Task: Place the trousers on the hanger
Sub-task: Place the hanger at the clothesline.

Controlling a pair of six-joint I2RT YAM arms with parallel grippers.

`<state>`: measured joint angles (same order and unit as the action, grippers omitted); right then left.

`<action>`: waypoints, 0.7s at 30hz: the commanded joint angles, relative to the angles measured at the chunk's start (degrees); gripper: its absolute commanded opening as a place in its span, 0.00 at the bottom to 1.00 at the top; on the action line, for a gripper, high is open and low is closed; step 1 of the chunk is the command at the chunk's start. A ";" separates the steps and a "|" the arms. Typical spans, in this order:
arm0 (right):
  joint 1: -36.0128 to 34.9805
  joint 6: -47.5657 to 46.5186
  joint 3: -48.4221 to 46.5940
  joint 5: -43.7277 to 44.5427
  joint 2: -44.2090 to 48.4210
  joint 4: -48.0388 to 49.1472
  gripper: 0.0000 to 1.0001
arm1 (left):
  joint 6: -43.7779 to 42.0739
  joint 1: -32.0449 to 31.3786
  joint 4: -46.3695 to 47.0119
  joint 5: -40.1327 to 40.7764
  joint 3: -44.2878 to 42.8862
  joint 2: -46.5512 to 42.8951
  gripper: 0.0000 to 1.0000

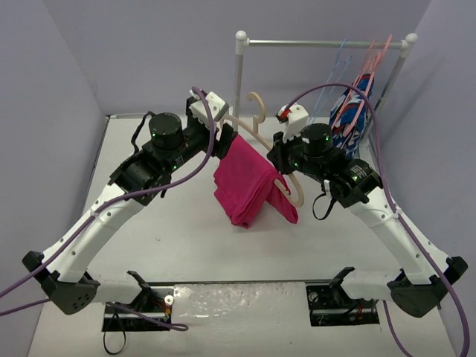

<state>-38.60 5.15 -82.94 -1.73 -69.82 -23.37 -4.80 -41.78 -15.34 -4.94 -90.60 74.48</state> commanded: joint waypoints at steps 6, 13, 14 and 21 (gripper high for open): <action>-0.51 -0.15 0.92 3.81 8.02 22.00 0.00 | -5.92 -8.43 4.81 -0.57 13.19 -5.87 0.75; -0.42 0.91 0.08 5.14 7.91 23.21 0.00 | -11.67 -18.67 12.45 14.13 20.79 -2.00 0.97; -0.42 1.20 -0.03 5.34 7.95 23.58 0.00 | -11.63 -19.24 15.04 14.98 22.45 -1.86 0.97; -0.46 3.53 -0.47 6.21 8.13 25.57 0.00 | -12.76 -21.06 31.62 22.80 30.58 0.56 0.97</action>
<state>-38.72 6.55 -80.18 2.32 -64.45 -15.47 -15.23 -62.24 -1.15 10.57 -61.57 75.39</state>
